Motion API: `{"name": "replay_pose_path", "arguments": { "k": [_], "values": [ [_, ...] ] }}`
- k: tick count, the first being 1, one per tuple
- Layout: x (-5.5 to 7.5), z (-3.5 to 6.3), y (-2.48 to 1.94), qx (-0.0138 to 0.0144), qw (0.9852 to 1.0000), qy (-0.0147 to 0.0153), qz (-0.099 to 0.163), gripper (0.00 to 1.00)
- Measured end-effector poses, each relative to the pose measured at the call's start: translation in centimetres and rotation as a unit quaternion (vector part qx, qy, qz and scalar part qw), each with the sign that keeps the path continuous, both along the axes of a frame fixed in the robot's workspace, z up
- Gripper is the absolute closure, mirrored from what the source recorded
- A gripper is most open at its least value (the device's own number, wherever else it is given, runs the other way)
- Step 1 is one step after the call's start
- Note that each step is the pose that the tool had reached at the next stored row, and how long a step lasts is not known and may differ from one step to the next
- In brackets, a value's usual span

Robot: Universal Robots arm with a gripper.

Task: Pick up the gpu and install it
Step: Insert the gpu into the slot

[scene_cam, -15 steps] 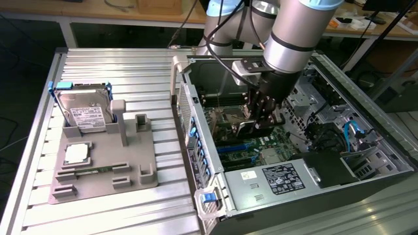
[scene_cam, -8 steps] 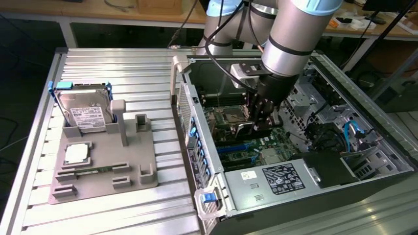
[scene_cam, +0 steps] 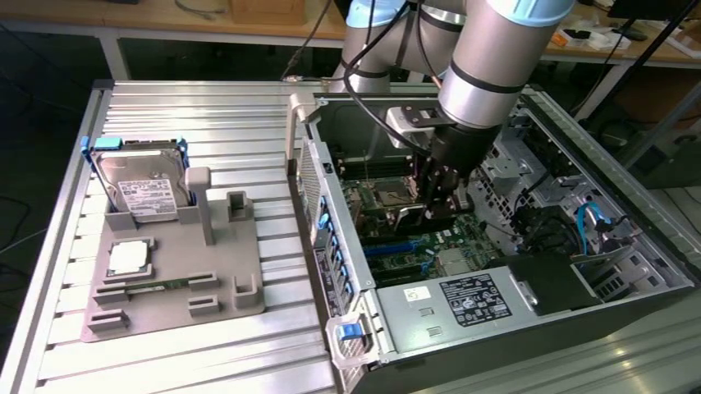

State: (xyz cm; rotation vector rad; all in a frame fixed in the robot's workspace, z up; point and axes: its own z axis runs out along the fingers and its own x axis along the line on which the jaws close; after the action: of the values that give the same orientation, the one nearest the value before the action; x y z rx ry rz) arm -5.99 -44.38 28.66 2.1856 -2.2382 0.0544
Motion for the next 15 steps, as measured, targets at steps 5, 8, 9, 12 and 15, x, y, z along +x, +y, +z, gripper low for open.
{"name": "replay_pose_path", "arguments": {
  "k": [5,8,9,12,15],
  "values": [
    [0.0,-0.39,-0.12,0.0013,1.0,0.0001,0.0,0.73],
    [0.01,-0.53,-0.45,0.0014,1.0,0.0,0.0,0.73],
    [0.01,-0.58,-0.59,0.0014,1.0,0.0,0.0,0.73],
    [-0.03,-0.69,-0.64,0.0018,1.0,0.0,0.0,0.73],
    [-0.3,-0.76,-0.64,0.0026,1.0,0.0,0.0,0.73]
  ]
}}
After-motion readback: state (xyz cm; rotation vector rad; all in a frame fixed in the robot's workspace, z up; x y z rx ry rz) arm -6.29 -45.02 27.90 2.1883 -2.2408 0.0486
